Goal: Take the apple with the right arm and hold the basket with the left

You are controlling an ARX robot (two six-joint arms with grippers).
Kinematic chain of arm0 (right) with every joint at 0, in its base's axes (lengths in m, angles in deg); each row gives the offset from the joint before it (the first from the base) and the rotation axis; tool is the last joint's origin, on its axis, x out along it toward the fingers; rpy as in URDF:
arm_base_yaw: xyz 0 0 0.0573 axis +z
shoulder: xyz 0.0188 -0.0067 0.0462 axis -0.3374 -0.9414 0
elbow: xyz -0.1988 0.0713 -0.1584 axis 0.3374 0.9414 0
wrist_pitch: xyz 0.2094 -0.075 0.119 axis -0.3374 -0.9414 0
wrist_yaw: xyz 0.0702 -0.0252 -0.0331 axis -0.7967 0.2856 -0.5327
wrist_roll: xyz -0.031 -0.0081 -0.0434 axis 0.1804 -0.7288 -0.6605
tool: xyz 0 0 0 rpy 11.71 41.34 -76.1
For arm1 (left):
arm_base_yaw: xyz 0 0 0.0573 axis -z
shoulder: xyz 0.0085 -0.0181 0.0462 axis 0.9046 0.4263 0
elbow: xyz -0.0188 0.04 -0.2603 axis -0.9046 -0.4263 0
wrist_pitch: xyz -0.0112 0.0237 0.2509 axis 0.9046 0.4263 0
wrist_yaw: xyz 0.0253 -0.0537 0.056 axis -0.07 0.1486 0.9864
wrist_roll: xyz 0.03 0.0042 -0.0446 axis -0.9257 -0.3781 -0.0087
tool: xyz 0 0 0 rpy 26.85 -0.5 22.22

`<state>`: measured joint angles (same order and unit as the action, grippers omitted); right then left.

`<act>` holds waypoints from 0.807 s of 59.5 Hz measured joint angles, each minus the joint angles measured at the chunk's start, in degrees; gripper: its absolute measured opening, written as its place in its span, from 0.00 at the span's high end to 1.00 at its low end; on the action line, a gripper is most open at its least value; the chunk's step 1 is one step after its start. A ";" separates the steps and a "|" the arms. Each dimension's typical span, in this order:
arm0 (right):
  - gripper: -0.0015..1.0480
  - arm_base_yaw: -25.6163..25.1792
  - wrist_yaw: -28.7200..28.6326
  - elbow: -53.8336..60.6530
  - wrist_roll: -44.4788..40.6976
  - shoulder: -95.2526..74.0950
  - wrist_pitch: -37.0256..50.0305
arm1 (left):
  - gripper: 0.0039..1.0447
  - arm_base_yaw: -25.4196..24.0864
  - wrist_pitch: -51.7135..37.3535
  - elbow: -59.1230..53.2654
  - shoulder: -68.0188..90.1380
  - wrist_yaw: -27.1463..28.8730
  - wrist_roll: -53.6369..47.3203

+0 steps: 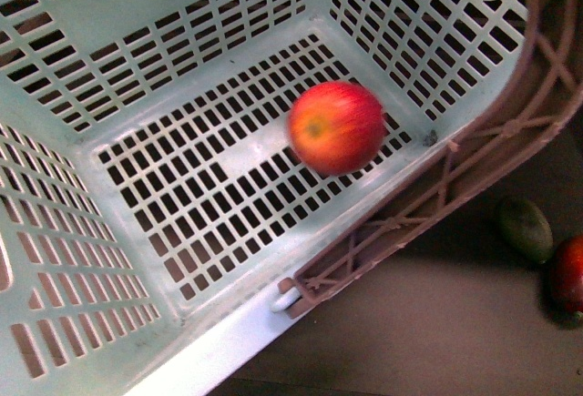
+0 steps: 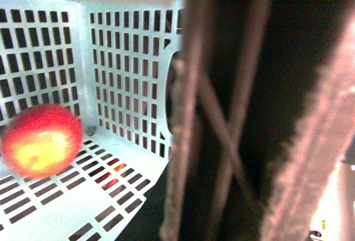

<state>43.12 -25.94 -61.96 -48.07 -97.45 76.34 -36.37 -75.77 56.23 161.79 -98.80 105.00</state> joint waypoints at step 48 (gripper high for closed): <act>0.90 -23.17 -12.33 28.39 -8.04 30.69 14.14 | 0.86 -0.11 -0.02 0.11 -0.07 -0.15 0.20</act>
<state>19.95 -38.27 -33.56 -56.12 -66.76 90.48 -36.48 -75.79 56.34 161.73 -98.96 105.19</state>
